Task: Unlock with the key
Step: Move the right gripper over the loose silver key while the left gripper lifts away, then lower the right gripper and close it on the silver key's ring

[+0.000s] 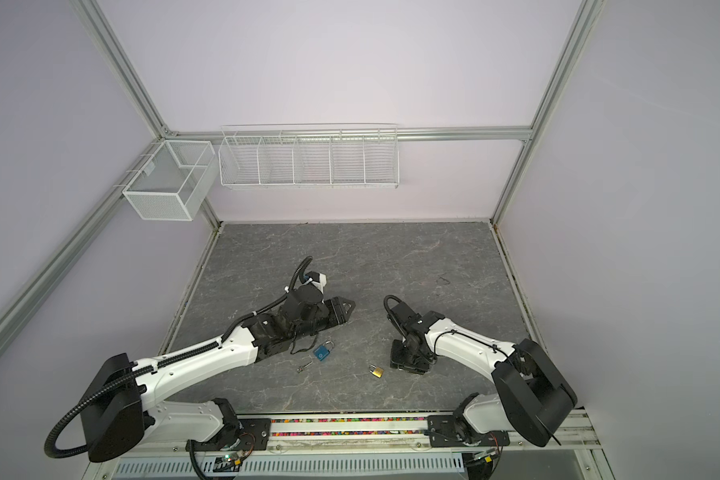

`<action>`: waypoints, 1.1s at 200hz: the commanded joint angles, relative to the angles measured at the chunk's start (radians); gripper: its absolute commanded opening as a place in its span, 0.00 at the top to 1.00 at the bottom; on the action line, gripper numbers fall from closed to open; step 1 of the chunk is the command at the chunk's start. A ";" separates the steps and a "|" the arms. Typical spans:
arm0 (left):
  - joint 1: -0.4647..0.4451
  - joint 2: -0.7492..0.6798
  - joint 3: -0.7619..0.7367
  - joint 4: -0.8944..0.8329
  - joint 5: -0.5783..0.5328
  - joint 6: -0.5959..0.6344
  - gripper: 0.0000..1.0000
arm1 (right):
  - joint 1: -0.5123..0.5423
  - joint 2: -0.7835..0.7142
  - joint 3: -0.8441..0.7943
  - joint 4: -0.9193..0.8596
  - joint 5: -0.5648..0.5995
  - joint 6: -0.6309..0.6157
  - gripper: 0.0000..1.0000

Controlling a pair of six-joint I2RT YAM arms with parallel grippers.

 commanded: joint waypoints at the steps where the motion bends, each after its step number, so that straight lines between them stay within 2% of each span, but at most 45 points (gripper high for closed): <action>1: -0.001 -0.038 -0.015 0.010 -0.029 -0.004 0.43 | 0.019 0.003 0.052 -0.018 0.033 0.006 0.47; 39: -0.001 -0.046 -0.010 0.007 -0.028 0.009 0.43 | 0.016 -0.045 0.048 -0.130 0.092 -0.002 0.42; 71: 0.000 -0.026 -0.001 0.041 -0.009 0.032 0.43 | -0.012 -0.054 0.014 -0.131 0.066 0.040 0.40; 135: 0.000 0.002 0.023 0.070 0.010 0.076 0.43 | -0.021 -0.070 -0.047 -0.006 0.078 0.373 0.47; 172: 0.017 -0.029 -0.009 0.098 0.020 0.097 0.43 | -0.013 -0.083 -0.038 -0.037 0.158 0.537 0.53; 220: 0.044 -0.066 -0.038 0.091 0.054 0.113 0.43 | 0.008 -0.087 -0.026 -0.108 0.209 0.657 0.59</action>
